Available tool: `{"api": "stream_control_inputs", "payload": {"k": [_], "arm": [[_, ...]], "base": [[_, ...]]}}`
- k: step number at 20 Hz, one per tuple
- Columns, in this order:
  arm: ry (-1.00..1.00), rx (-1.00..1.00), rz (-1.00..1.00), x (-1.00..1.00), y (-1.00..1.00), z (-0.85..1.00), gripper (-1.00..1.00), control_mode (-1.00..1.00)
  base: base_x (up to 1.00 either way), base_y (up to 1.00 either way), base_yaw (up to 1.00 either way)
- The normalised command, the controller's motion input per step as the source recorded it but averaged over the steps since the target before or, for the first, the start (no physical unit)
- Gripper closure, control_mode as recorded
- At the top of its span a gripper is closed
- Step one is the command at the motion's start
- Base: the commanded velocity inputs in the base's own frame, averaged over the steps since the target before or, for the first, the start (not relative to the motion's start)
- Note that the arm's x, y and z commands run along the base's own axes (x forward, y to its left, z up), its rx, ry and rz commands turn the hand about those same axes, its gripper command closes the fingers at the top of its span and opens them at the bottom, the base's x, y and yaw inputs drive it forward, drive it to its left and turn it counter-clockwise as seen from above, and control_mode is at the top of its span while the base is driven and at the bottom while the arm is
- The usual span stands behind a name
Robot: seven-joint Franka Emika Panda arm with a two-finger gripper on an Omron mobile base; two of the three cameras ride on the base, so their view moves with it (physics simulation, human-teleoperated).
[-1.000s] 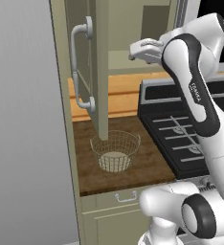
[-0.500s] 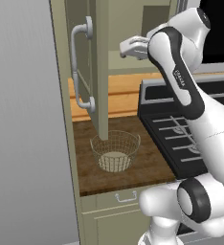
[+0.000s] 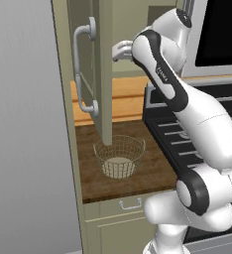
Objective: Open the cabinet, pick up the bread from the cabinet and place it in the basket. Then move the basket to the dining counter.
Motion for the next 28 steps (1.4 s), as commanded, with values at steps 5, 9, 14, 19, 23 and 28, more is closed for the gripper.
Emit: {"api": "stream_control_inputs", "payload": {"k": [5, 9, 14, 19, 23, 28], "arm": [[-0.02, 0.0, 0.0, 0.55, 0.03, -0.04, -1.0, -1.0], [-0.05, 0.0, 0.0, 0.43, 0.13, -0.04, -1.0, -1.0], [0.0, 0.0, 0.0, 0.4, 0.12, -0.05, -1.0, -1.0], [0.0, 0.0, 0.0, 0.43, 0.14, -0.05, -1.0, -1.0], [0.0, -0.01, 0.0, 0.4, 0.14, -0.08, -1.0, -1.0], [0.0, 0.0, 0.0, 0.48, 0.07, -0.11, -1.0, -1.0]], "base": [[0.0, 0.0, 0.0], [0.0, 0.0, 0.0], [0.0, 0.0, 0.0], [0.0, 0.0, 0.0], [0.0, 0.0, 0.0], [0.0, 0.0, 0.0]]}}
